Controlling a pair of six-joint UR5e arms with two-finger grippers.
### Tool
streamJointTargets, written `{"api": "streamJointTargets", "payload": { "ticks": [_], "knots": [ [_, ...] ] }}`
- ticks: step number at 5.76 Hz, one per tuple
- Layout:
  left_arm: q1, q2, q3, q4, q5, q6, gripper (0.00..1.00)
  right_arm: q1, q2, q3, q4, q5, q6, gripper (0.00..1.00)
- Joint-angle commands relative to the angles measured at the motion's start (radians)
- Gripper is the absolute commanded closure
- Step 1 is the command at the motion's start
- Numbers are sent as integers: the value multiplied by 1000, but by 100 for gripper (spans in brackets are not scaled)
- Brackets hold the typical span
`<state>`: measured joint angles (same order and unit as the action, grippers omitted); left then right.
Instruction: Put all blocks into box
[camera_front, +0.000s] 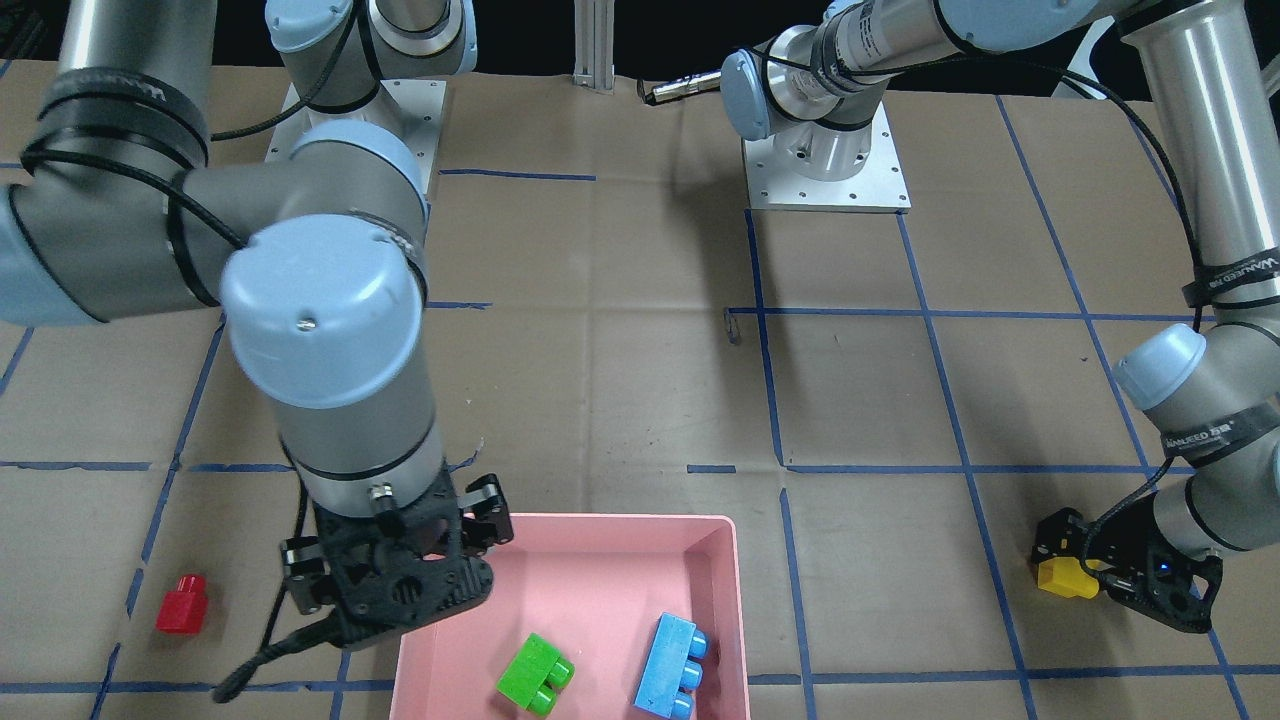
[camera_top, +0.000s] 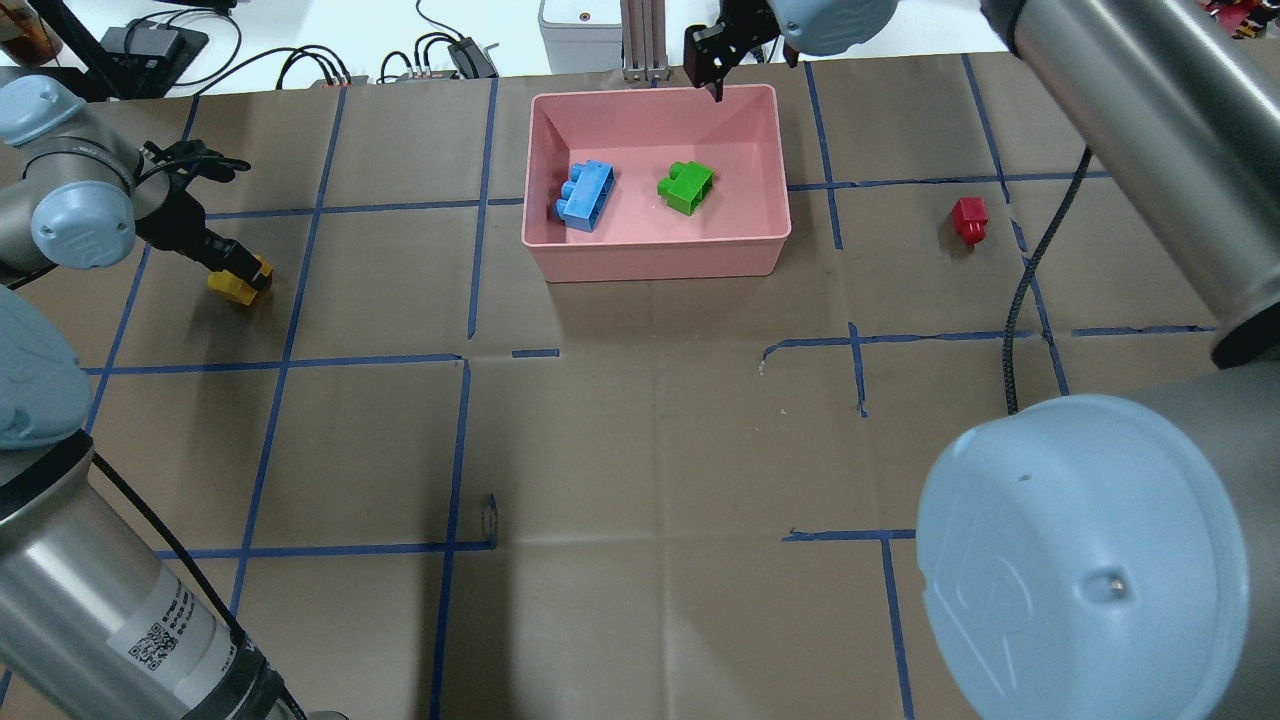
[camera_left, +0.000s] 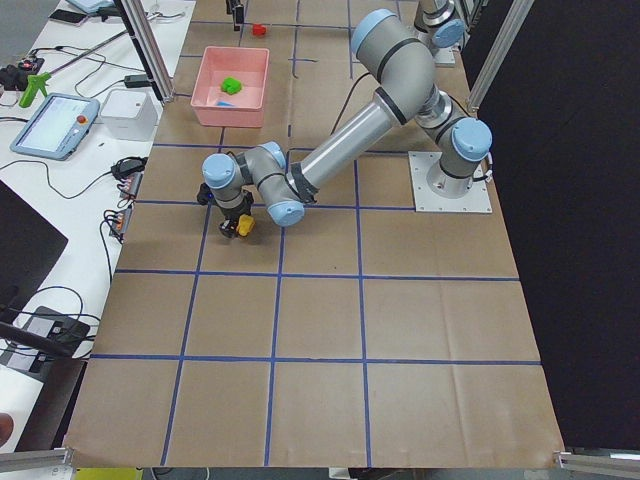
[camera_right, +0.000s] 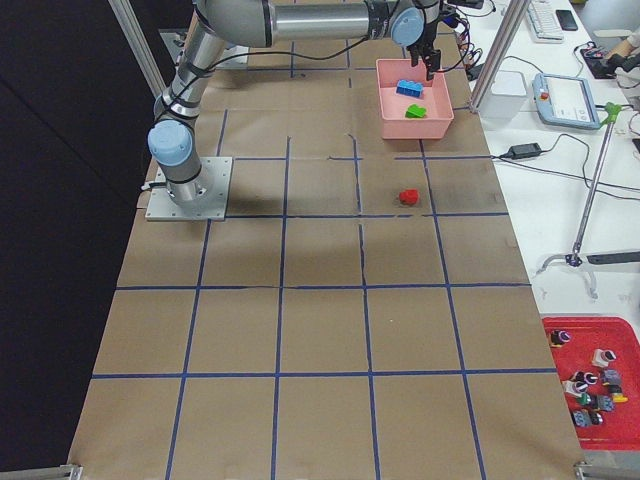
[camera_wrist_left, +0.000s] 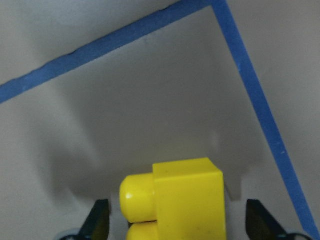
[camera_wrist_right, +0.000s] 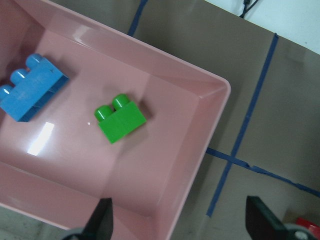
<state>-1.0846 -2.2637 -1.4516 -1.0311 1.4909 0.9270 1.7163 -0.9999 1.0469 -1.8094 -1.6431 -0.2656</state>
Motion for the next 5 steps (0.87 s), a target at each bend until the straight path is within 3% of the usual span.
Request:
{"api": "streamJointTargets", "payload": {
  "ticks": [1, 2, 3, 5],
  "knots": [
    [-1, 0, 16, 11, 5, -5, 56, -154, -60, 34, 91, 0, -180, 15],
    [-3, 25, 39, 10, 5, -26, 63, -194, -69, 60, 137, -4, -194, 22],
    [-3, 89, 101, -88, 15, -42, 65, -236, -59, 80, 136, -1, -240, 26],
    [-8, 206, 321, -464, 19, -118, 66, -331, -25, 160, 118, 18, -241, 25]
  ]
}}
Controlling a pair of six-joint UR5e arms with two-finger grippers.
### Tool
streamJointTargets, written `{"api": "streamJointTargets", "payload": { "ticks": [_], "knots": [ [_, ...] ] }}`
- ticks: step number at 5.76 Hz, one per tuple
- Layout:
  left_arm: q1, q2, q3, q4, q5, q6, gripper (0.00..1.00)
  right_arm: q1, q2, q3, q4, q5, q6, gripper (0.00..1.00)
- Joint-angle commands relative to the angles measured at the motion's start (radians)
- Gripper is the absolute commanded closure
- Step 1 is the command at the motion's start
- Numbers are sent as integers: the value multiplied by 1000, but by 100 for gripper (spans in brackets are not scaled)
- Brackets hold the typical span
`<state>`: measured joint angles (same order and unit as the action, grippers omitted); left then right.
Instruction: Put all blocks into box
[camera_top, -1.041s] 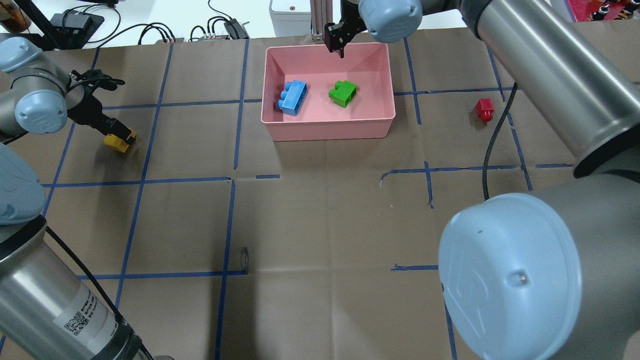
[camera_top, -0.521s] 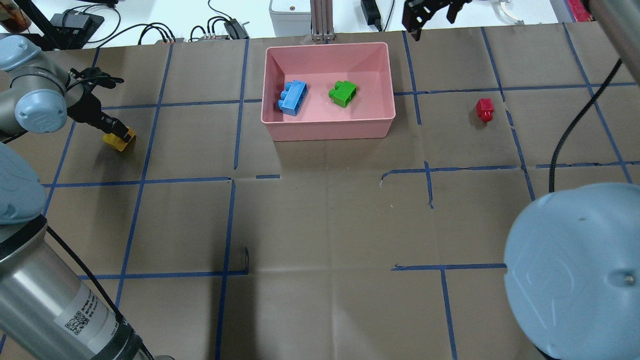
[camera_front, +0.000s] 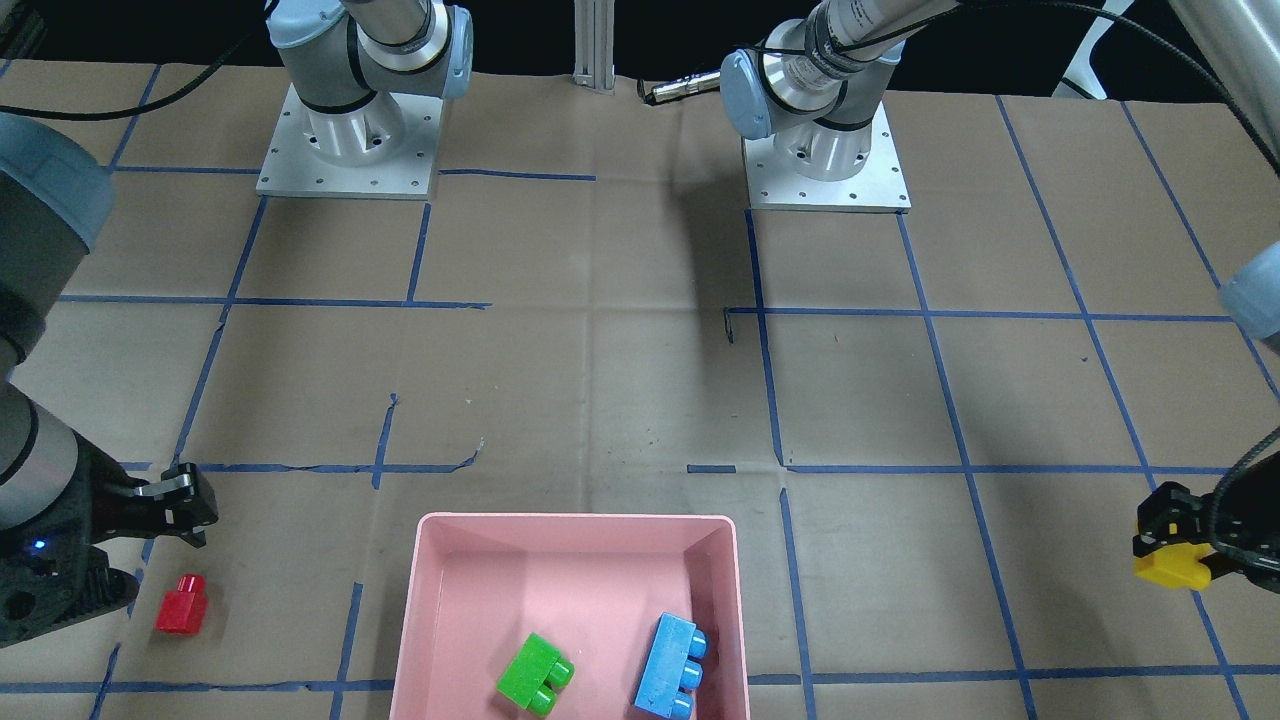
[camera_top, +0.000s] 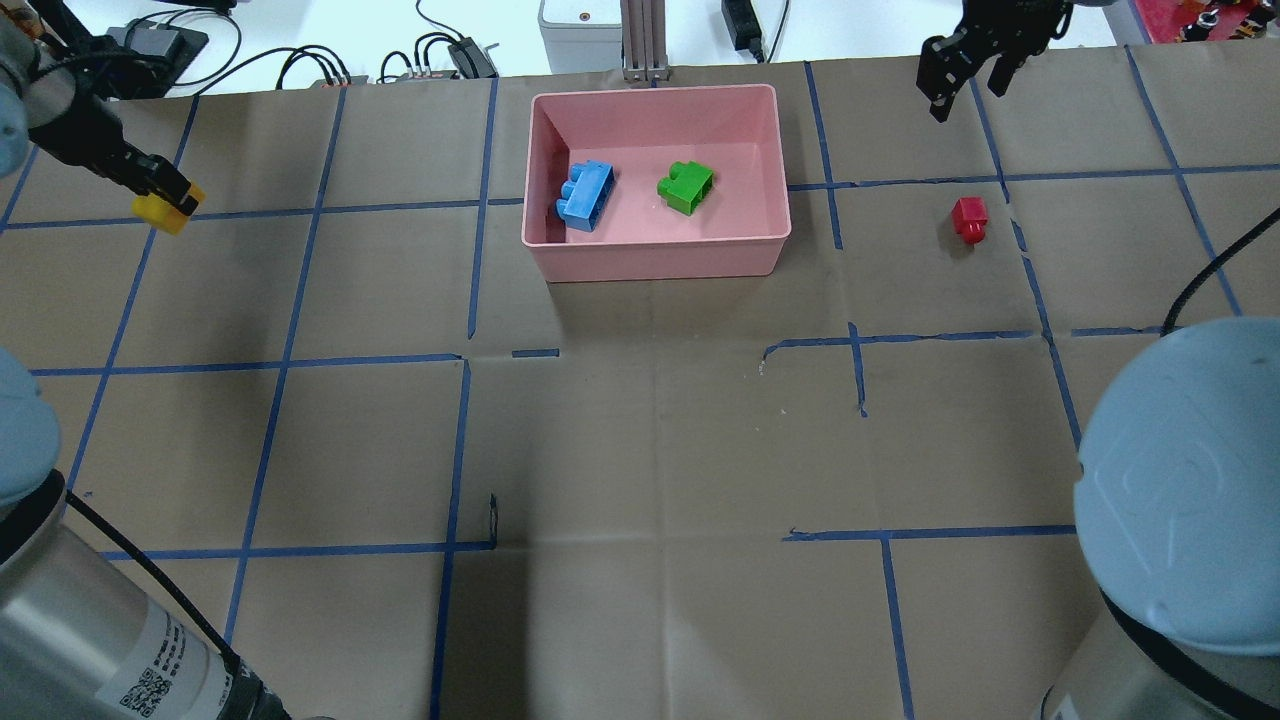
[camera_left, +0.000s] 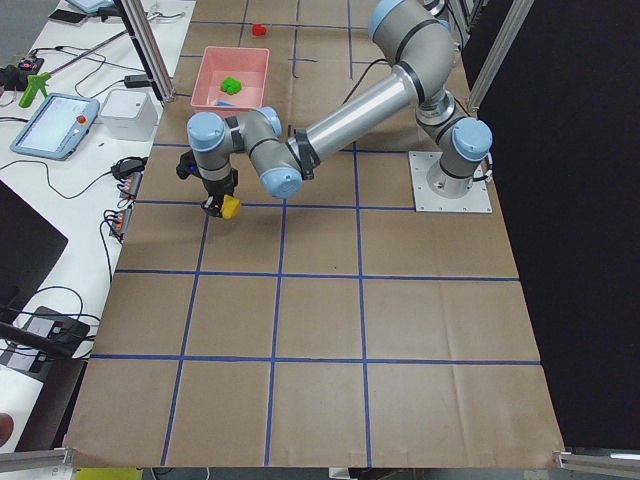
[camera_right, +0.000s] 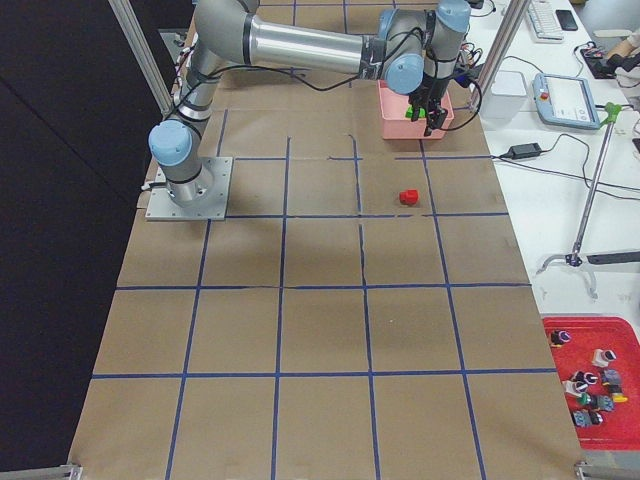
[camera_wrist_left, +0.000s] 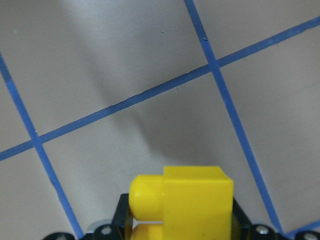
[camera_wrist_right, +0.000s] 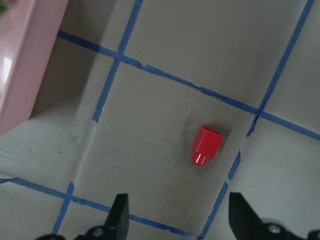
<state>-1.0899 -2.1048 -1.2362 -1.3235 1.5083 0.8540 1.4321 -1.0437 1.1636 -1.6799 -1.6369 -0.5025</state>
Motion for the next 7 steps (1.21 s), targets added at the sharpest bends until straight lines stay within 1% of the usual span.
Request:
{"api": "streamJointTargets", "payload": {
  "ticks": [1, 2, 3, 4, 5, 6, 7],
  "knots": [
    [-10, 23, 189, -250, 0, -158, 66, -53, 36, 101, -76, 9, 2, 25],
    [-74, 19, 210, -256, -5, -323, 66, -56, 31, 173, -231, 9, -1, 24],
    [-188, 19, 211, -252, -6, -548, 66, -58, 24, 238, -301, 20, 10, 23],
    [-299, 16, 211, -246, -14, -770, 66, -80, 37, 260, -398, 38, 12, 23],
    [-430, 6, 211, -228, -19, -970, 66, -102, 56, 289, -438, 80, 19, 23],
    [-555, -39, 211, -144, -22, -1148, 66, -110, 71, 324, -442, 103, 39, 24],
    [-649, -117, 211, -38, -14, -1244, 66, -113, 83, 330, -454, 103, 85, 27]
  ]
}}
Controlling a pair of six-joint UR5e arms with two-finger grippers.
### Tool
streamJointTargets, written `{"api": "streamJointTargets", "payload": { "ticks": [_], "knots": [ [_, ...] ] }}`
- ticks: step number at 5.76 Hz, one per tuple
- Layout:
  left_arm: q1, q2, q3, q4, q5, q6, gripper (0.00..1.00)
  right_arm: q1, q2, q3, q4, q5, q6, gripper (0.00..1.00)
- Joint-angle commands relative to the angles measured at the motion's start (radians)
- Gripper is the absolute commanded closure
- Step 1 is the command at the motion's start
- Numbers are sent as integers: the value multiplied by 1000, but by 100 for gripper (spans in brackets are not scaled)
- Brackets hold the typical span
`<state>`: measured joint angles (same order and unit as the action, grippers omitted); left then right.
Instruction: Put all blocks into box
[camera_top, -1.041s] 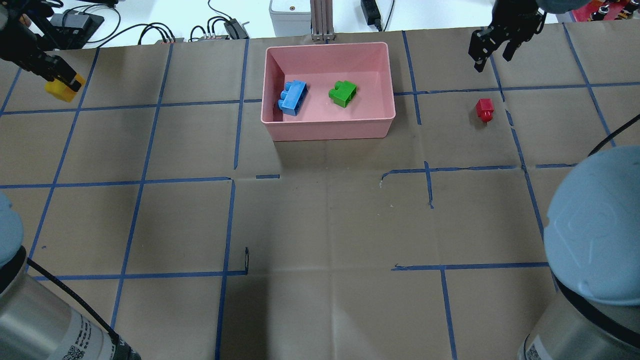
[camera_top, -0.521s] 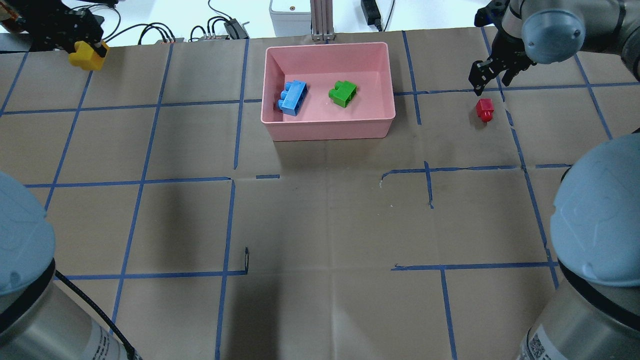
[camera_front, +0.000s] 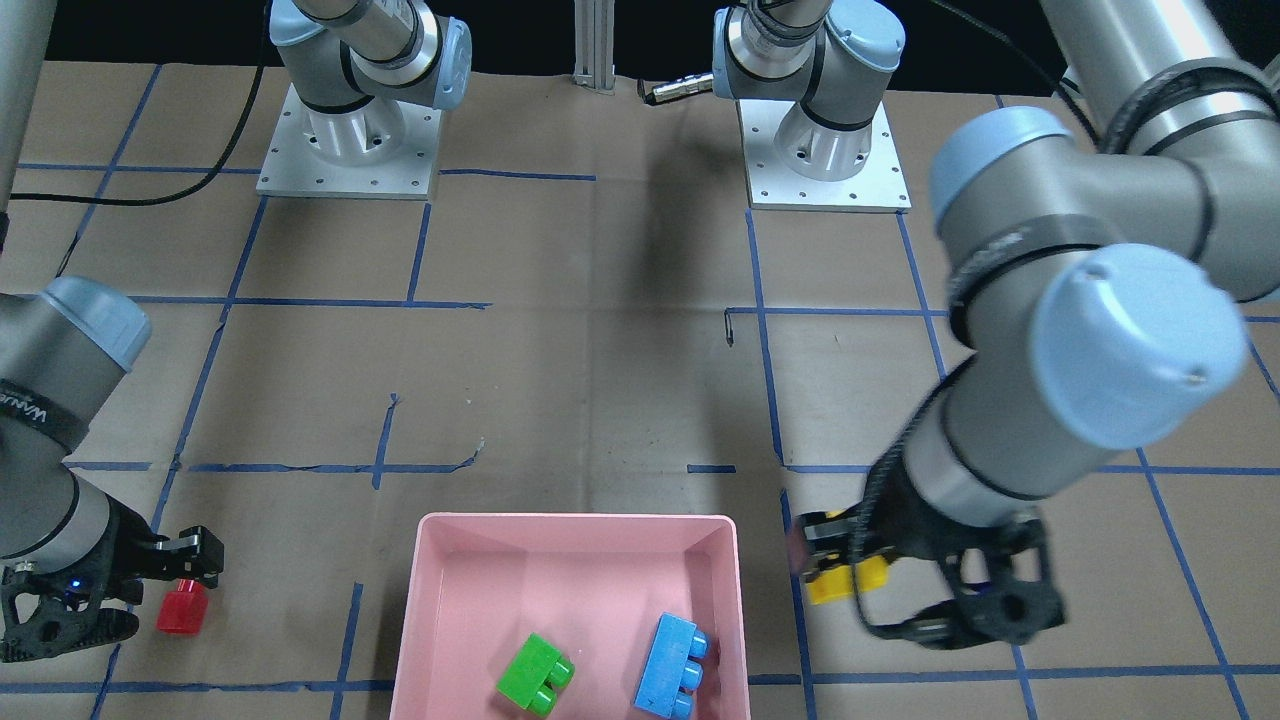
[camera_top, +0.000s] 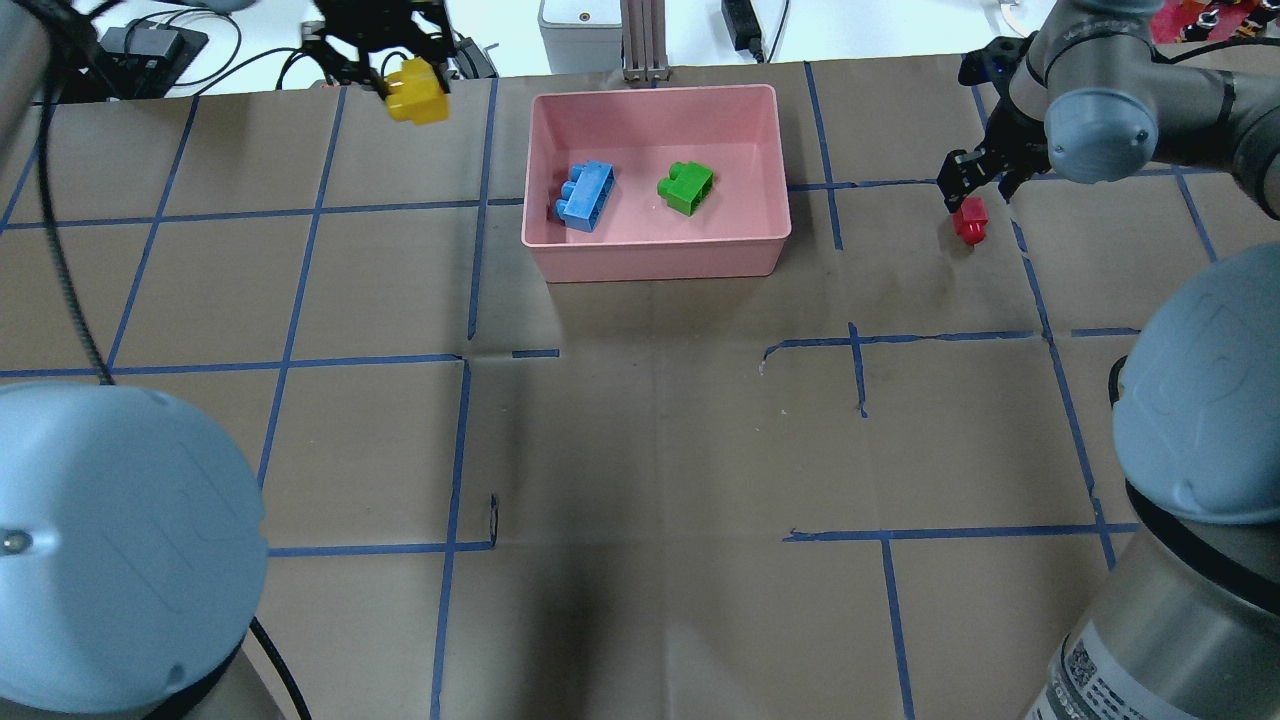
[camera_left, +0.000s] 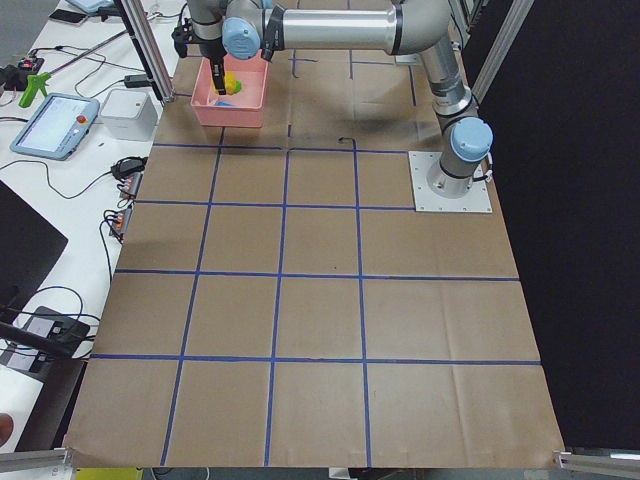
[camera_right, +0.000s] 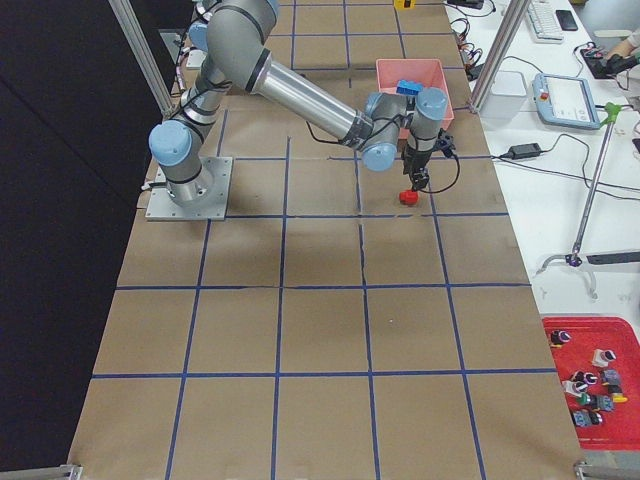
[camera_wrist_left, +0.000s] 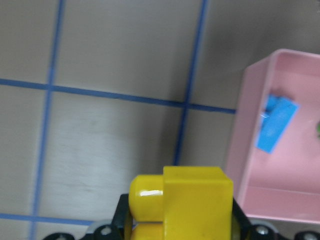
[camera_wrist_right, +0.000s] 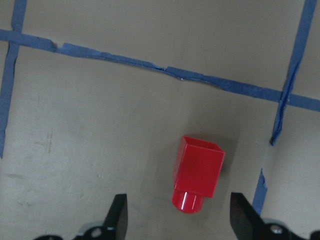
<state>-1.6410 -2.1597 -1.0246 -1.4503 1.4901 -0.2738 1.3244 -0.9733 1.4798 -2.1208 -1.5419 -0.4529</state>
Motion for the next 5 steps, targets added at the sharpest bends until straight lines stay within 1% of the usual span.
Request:
{"api": "streamJointTargets", "payload": {
  "ticks": [1, 2, 3, 4, 5],
  "knots": [
    [-132, -140, -5, 184, 12, -143, 66, -13, 31, 14, -69, 3, 58, 28],
    [-135, -200, -15, 220, 16, -133, 66, -14, 33, 14, -73, 2, 60, 28],
    [-134, -221, -20, 243, 16, -128, 65, -14, 38, 14, -80, 2, 60, 28],
    [-134, -221, -17, 246, 18, -128, 10, -14, 47, 13, -123, -6, 72, 28],
    [-131, -200, -5, 245, 21, -130, 1, -13, 50, 14, -137, -10, 74, 28]
  ]
}}
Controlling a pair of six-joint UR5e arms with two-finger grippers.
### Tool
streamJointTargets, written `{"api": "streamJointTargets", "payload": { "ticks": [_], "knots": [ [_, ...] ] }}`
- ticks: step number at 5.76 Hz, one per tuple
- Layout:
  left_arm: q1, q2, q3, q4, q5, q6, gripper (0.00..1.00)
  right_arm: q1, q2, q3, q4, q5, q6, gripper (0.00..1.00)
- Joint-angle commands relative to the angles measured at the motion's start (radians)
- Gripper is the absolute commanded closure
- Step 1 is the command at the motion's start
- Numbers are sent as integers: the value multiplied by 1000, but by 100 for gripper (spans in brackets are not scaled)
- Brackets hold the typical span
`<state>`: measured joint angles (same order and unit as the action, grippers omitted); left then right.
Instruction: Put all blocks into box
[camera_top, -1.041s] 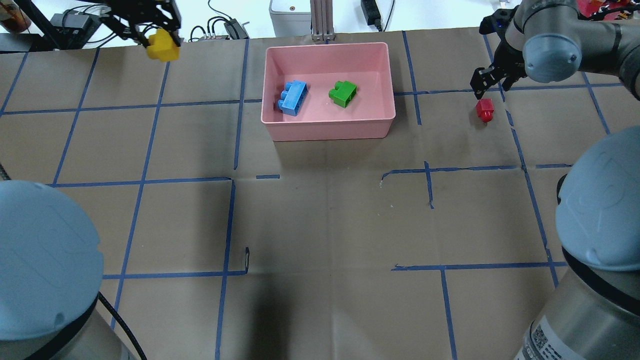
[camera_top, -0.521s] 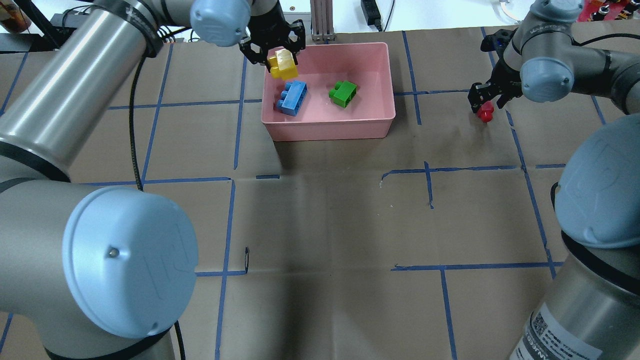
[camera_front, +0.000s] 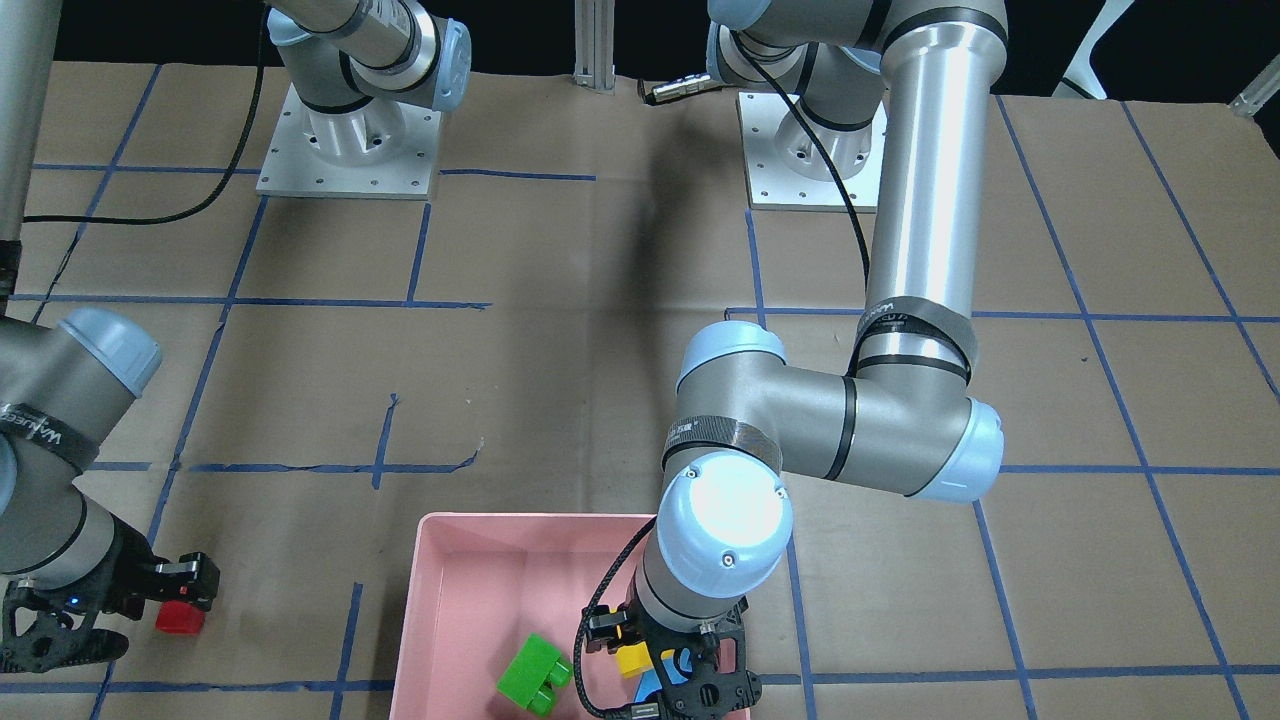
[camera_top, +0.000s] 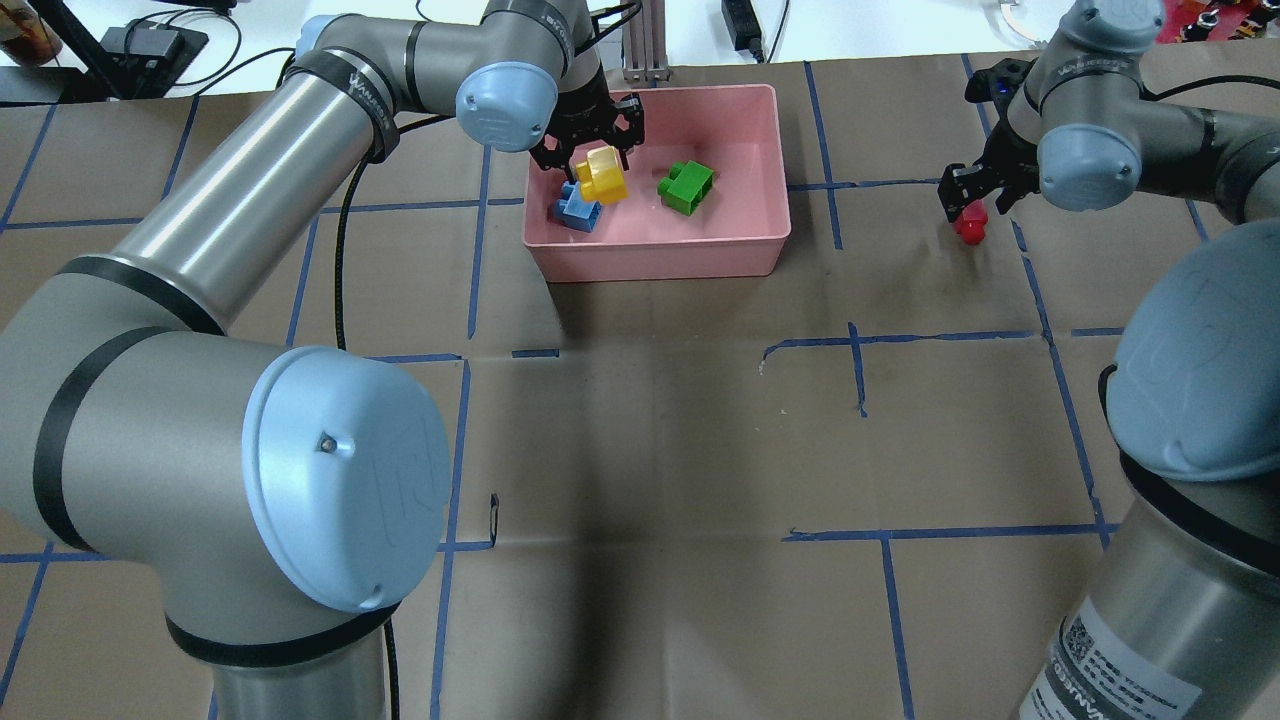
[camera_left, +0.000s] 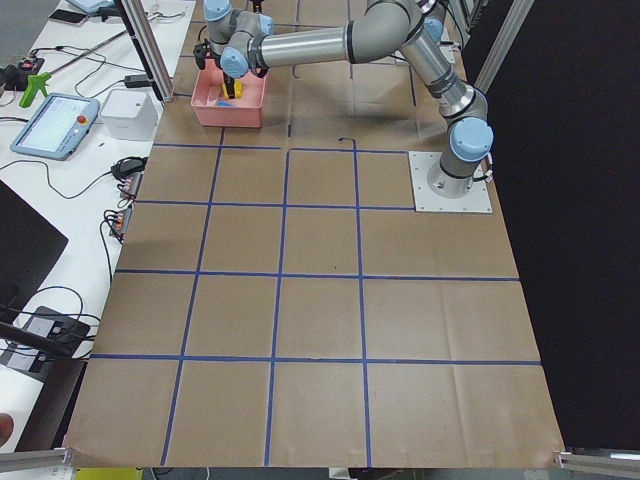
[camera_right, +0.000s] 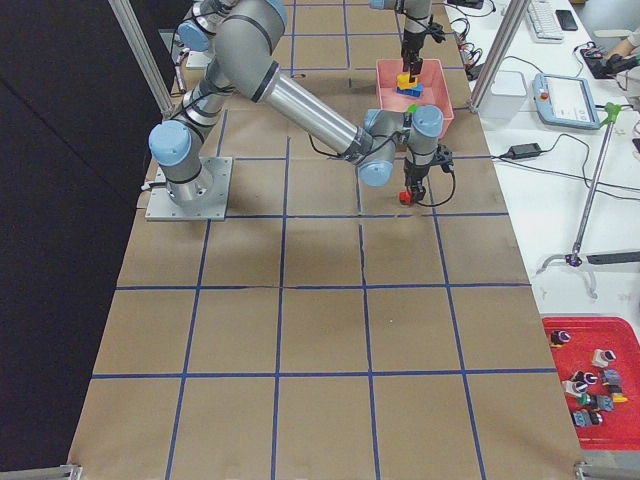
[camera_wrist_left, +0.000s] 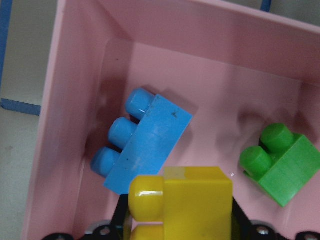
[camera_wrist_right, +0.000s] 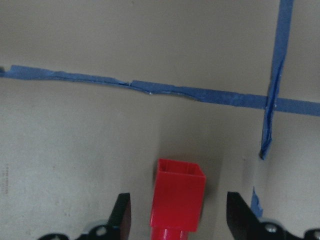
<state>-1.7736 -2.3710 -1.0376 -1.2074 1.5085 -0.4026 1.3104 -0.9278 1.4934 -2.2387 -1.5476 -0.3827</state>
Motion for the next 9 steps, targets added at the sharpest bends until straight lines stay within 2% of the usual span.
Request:
{"api": "streamJointTargets", "payload": {
  "ticks": [1, 2, 3, 4, 5, 7, 8, 9],
  "knots": [
    [5, 54, 13, -12, 2, -1, 0, 1, 21, -1, -21, -3, 4, 28],
    [25, 132, -8, -47, 12, 4, 1, 3, 29, -2, -21, -2, 4, 28],
    [80, 210, -16, -146, 18, 118, 1, 7, 27, -1, -21, -5, 4, 39],
    [133, 304, -51, -250, 18, 190, 0, 9, 27, -1, -16, -8, -2, 69],
    [178, 394, -118, -299, 21, 271, 0, 12, 17, -1, -15, -11, -4, 92],
    [246, 597, -314, -310, 19, 378, 0, 24, -58, -22, 2, -42, -4, 96],
    [244, 672, -376, -305, 19, 378, 0, 62, -115, -47, 20, -51, -5, 96],
    [244, 693, -390, -308, 21, 381, 0, 140, -141, -120, 63, -43, 1, 96]
  ]
}}
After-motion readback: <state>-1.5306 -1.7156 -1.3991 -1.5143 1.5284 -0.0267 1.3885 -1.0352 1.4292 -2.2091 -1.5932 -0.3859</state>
